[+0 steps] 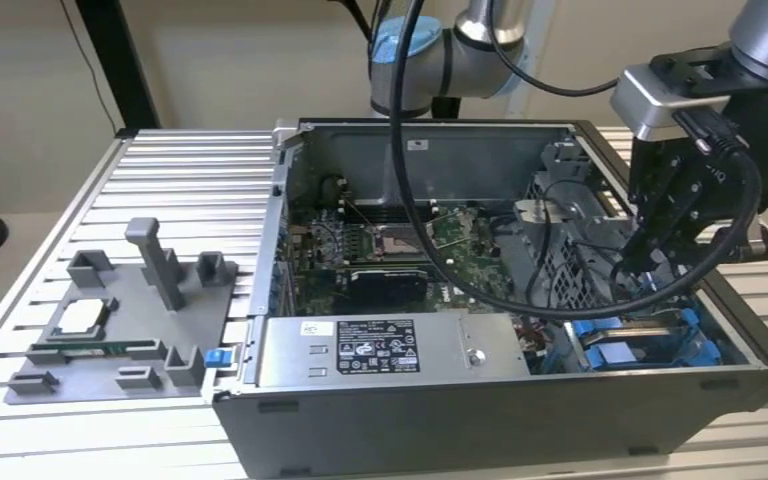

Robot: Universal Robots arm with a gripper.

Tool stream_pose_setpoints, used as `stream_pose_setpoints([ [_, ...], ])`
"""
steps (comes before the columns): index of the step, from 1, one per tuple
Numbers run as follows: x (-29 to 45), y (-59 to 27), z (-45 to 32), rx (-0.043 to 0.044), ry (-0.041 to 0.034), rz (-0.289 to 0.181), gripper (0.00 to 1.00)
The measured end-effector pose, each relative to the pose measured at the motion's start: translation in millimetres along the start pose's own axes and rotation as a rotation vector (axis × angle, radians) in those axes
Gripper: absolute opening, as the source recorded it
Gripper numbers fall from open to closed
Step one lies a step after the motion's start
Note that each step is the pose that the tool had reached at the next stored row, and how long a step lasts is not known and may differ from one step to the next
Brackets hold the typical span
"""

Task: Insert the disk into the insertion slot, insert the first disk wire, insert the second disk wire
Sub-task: 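Insert the first disk wire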

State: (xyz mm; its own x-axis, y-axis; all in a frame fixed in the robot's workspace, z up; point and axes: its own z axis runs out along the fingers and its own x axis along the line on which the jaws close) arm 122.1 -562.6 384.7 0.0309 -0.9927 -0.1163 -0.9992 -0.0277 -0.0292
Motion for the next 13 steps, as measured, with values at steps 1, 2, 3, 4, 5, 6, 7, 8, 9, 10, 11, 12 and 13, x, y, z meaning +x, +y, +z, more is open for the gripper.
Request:
stream_pose_setpoints([
  [1, 0.7, -3.9, 0.9, -0.0025, -0.0002, 0.000, 0.00],
  [2, 1.8, -7.8, 1.6, -0.0051, -0.0002, 0.001, 0.00],
  [3, 3.4, -11.5, 2.2, -0.0073, -0.0003, 0.001, 0.00],
  [4, 5.2, -14.8, 2.8, -0.0088, -0.0002, 0.001, 0.00],
  [5, 7.2, -17.5, 3.4, -0.0094, -0.0003, 0.001, 0.00],
  [6, 9.5, -19.6, 3.8, -0.0095, -0.0003, 0.001, 0.00],
  [7, 12.3, -21.1, 4.4, -0.0095, -0.0001, 0.001, 0.00],
  [8, 15.9, -21.7, 5.5, -0.0095, -0.0001, 0.001, 0.00],
  [9, 19.3, -21.8, 7.0, -0.0094, -0.0002, 0.001, 0.00],
  [10, 22.2, -21.8, 8.4, -0.0094, -0.0002, 0.001, 0.00],
  [11, 24.3, -22.0, 10.0, -0.0094, -0.0003, 0.001, 0.00],
  [12, 25.0, -22.1, 11.8, -0.0094, -0.0005, 0.001, 0.00],
  [13, 25.3, -22.2, 13.6, -0.0094, -0.0004, 0.001, 0.00],
])
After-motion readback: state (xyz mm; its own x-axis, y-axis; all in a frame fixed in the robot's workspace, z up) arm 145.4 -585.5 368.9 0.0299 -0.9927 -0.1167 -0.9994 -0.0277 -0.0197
